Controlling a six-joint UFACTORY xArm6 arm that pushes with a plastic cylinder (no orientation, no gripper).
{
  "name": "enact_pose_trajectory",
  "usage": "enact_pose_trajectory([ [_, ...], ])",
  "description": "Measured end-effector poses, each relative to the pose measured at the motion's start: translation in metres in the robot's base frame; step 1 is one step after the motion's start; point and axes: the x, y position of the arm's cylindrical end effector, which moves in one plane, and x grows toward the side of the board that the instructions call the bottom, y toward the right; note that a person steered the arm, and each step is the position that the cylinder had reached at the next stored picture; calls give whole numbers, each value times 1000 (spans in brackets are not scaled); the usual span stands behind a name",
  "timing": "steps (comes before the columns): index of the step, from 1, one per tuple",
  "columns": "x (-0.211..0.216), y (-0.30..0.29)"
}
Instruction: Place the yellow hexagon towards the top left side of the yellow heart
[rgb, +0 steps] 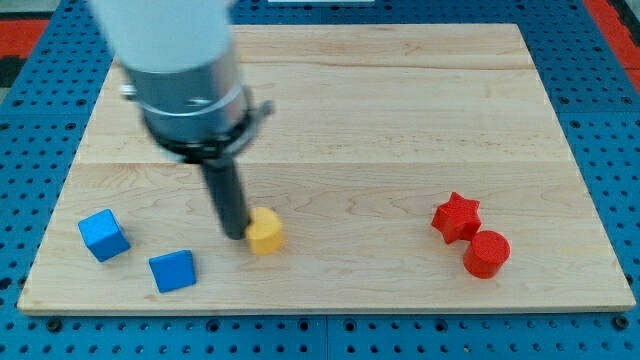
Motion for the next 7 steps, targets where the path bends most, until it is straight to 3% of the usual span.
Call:
enact_pose_trajectory([
  [1,-20,26],
  [3,-144,-9],
  [4,-192,-72],
  [5,-207,-142],
  [6,-175,-135],
  [7,-161,-90],
])
